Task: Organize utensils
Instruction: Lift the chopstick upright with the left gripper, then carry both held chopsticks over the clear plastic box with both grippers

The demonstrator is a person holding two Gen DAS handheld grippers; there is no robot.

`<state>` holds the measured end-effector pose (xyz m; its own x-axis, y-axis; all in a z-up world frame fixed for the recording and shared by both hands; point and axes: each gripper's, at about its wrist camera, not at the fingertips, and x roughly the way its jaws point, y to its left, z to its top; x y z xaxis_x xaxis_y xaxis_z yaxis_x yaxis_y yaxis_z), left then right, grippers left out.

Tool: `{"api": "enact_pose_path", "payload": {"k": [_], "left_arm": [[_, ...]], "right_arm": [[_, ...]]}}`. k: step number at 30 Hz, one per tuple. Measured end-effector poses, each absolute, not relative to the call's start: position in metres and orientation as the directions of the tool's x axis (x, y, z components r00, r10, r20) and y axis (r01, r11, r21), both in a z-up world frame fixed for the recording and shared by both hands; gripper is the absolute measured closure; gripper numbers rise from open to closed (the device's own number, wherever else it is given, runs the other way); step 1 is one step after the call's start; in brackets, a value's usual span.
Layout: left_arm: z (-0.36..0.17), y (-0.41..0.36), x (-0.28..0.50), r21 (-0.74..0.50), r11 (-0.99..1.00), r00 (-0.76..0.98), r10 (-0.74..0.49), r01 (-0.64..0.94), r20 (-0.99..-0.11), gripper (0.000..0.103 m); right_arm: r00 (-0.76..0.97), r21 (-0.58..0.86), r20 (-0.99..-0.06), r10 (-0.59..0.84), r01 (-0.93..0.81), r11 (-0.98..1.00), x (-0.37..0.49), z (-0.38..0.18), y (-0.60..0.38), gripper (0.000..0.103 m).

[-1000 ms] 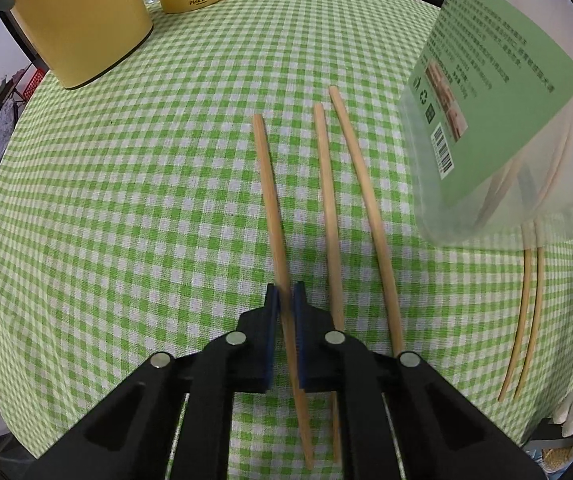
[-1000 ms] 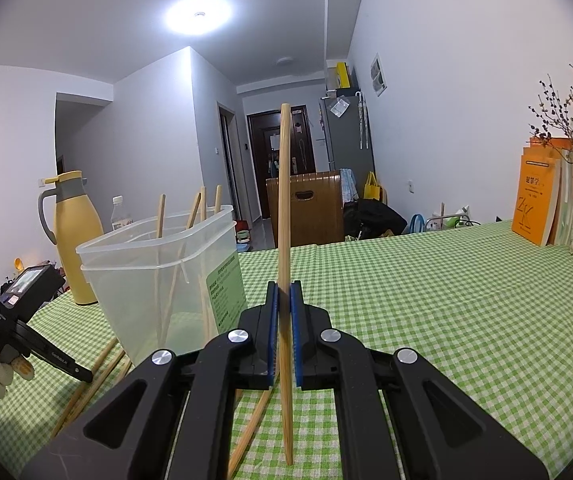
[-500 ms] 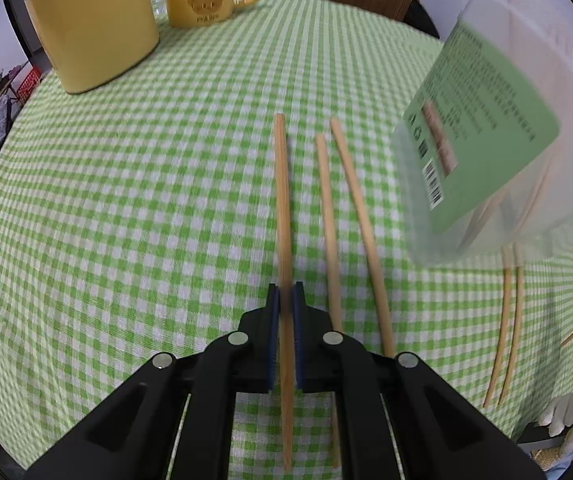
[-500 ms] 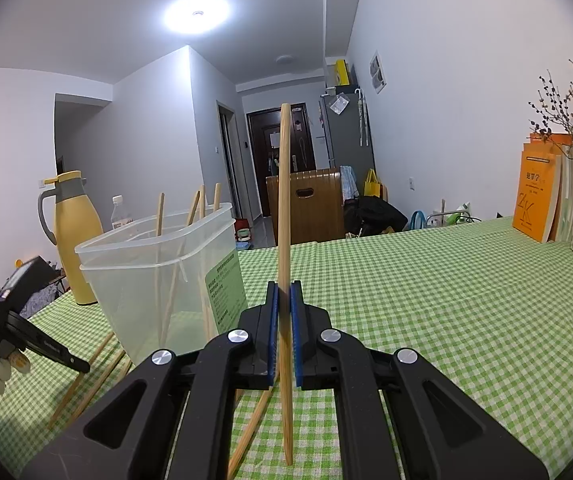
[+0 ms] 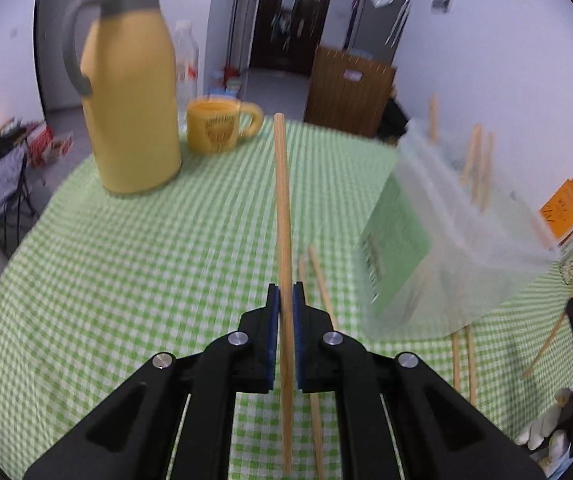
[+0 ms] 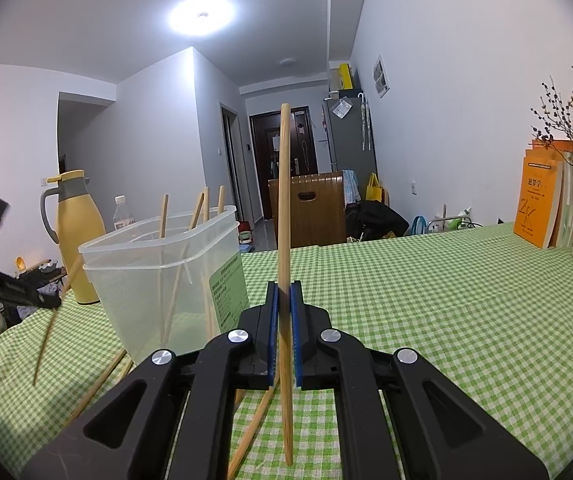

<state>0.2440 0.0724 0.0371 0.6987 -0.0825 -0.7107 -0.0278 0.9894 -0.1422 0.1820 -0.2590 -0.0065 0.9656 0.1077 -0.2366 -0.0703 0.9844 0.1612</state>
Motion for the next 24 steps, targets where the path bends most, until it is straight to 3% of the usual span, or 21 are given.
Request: {"api": "enact_pose_path", "payload": {"k": [8, 24], "left_arm": [[0.065, 0.069, 0.216, -0.147, 0.989, 0.793, -0.073, -0.02, -0.605, 0.099], [0.101, 0.053, 0.195, -0.197, 0.979, 0.868, -0.14, 0.05, -0.477, 0.099]], "right_arm": [[0.956, 0.173, -0.268, 0.122, -0.077, 0.982, 0.186, -0.001, -0.258, 0.097], [0.976, 0.105, -0.188, 0.112, -0.093, 0.99, 0.162, 0.042, -0.25, 0.097]]}}
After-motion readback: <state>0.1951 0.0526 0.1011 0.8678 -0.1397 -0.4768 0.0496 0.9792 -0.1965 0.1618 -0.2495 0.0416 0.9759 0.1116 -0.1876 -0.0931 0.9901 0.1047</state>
